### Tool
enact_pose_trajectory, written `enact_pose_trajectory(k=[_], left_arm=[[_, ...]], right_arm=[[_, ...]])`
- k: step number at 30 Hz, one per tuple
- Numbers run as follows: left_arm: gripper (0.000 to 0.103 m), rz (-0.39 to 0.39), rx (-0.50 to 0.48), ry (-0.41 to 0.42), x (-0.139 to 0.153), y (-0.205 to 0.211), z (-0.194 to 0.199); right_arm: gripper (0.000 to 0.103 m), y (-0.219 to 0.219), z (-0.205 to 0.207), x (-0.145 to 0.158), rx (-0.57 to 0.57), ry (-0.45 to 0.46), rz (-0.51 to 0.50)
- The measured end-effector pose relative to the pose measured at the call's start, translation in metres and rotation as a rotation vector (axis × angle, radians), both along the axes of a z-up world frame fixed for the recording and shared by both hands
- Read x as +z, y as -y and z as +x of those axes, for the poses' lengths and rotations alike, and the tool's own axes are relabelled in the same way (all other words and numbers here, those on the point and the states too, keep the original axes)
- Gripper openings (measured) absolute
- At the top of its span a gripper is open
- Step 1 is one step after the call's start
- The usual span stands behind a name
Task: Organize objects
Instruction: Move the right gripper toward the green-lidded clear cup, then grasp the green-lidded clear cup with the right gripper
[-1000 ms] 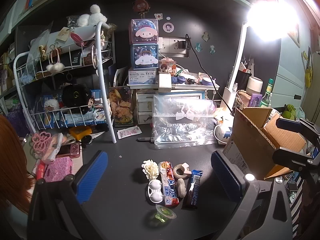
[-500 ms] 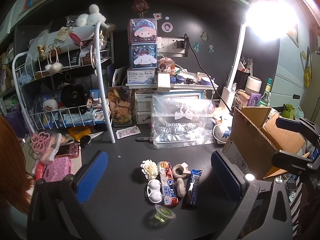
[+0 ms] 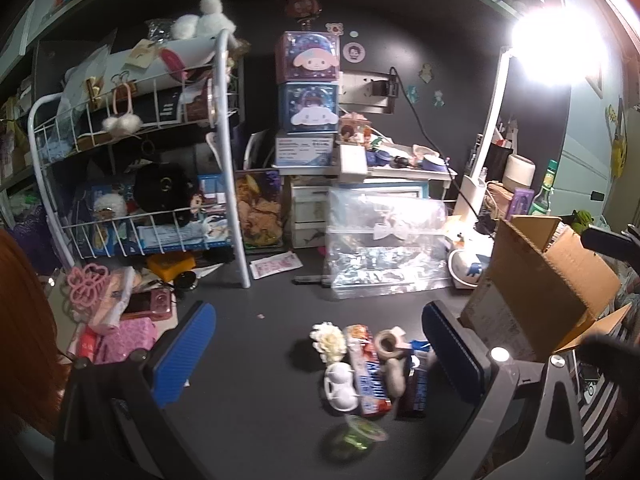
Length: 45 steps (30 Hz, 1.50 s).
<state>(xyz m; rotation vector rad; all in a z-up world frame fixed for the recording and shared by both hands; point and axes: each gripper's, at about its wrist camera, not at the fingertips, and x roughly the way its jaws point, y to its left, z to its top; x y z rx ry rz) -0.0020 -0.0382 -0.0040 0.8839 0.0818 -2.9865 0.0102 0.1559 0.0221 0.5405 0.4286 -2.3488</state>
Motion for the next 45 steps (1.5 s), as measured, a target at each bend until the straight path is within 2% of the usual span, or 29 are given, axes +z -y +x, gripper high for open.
enact_pose_trajectory(k=[5,7,10,12,14,17,20,23,25,27,31,33,36,39,43,45], left_arm=[[0.103,0.011,-0.005,0.023,-0.012,0.026,-0.003],[0.103,0.019,-0.013,0.037,-0.02,0.035,-0.004],[0.103,0.036,-0.047,0.054,-0.034,0.045,-0.005],[0.103,0.054,-0.084,0.073,-0.044,0.05,-0.008],[0.103,0.108,-0.147,0.102,-0.055,0.057,-0.011],[0.103,0.155,-0.182,0.134,-0.072,0.061,-0.013],[0.102,0.105,-0.214,0.109,-0.084,0.057,-0.009],[0.102,0.077,-0.234,0.129,-0.091,0.055,-0.007],[0.103,0.133,-0.278,0.176,-0.096,0.059,-0.009],[0.103,0.177,-0.329,0.189,-0.1,0.06,-0.01],[0.102,0.123,-0.403,0.226,-0.11,0.048,-0.007],[0.102,0.143,-0.438,0.253,-0.115,0.045,-0.009],[0.102,0.187,-0.491,0.296,-0.124,0.042,-0.012],[0.101,0.205,-0.533,0.341,-0.134,0.034,-0.016],[0.091,0.266,-0.599,0.371,-0.136,0.025,-0.019],[0.08,0.277,-0.615,0.381,-0.136,0.022,-0.021]], right_arm=[[0.102,0.027,0.008,-0.013,0.105,0.045,0.011],[0.093,0.038,0.011,-0.028,0.146,0.088,0.016],[0.09,0.053,0.008,-0.062,0.174,0.18,0.018],[0.074,0.062,0.006,-0.09,0.184,0.243,0.019],[0.064,0.067,0.006,-0.113,0.179,0.277,0.029],[0.056,0.073,0.003,-0.146,0.155,0.316,0.046],[0.051,0.074,0.0,-0.159,0.13,0.319,0.069],[0.047,0.075,-0.003,-0.164,0.135,0.309,0.085],[0.047,0.079,-0.002,-0.166,0.138,0.289,0.107],[0.047,0.085,-0.005,-0.17,0.144,0.28,0.119],[0.035,0.093,-0.01,-0.176,0.149,0.274,0.144],[0.027,0.096,-0.009,-0.178,0.14,0.255,0.162],[0.026,0.095,-0.008,-0.178,0.142,0.242,0.161],[0.02,0.094,-0.003,-0.176,0.147,0.208,0.153],[0.018,0.091,-0.002,-0.173,0.161,0.205,0.138],[0.018,0.09,-0.001,-0.172,0.168,0.208,0.124]])
